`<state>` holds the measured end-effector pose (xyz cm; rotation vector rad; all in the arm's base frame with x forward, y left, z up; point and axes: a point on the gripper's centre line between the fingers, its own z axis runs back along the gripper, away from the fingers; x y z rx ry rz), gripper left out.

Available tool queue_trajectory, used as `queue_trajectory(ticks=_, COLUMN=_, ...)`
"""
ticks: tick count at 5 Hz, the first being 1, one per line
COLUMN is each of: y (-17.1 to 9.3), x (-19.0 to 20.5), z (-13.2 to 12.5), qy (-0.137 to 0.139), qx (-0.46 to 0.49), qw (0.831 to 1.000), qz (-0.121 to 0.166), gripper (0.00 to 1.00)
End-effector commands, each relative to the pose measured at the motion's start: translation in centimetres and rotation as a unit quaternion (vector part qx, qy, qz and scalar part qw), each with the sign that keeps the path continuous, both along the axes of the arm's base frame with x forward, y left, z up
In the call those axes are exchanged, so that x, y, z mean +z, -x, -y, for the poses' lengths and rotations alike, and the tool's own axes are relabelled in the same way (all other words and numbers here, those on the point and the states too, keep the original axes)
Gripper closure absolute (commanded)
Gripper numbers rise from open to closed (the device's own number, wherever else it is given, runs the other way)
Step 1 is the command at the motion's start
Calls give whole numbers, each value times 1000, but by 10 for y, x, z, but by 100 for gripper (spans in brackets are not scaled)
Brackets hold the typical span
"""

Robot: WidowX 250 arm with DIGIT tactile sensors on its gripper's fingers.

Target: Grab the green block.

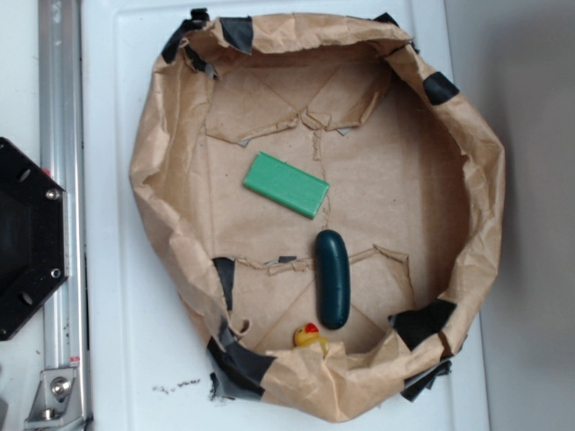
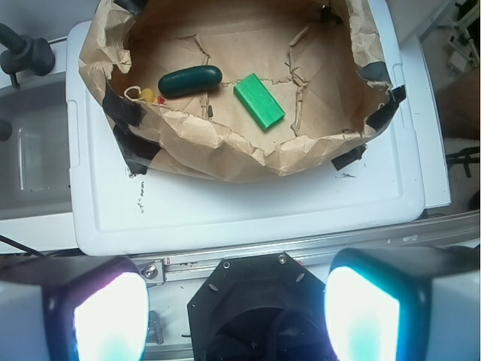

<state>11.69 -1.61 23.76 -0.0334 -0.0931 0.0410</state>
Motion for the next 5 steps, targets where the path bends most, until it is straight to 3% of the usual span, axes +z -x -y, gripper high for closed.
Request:
queue_trajectory(ticks=1, y=0, x=0, z=0, qy=0, qx=0, qw=1000, qz=0, gripper=0)
queue_trajectory(ticks=2, y=-46, x=-22, z=-16, qy=-1, qx=22, qw=1000, qz=9, gripper=0)
queue_trajectory(ticks=3, y=-98, x=-50, z=-30, qy=12, qx=-28, qw=999, qz=34, gripper=0)
queue_trajectory(ticks=4, y=-150, x=-86, z=-30, qy=19, qx=-75, qw=996, qz=36, gripper=0)
queue_trajectory(ticks=5, y=-157, x=-136, z=-20, qy=28, qx=-164, qw=986, qz=25, gripper=0)
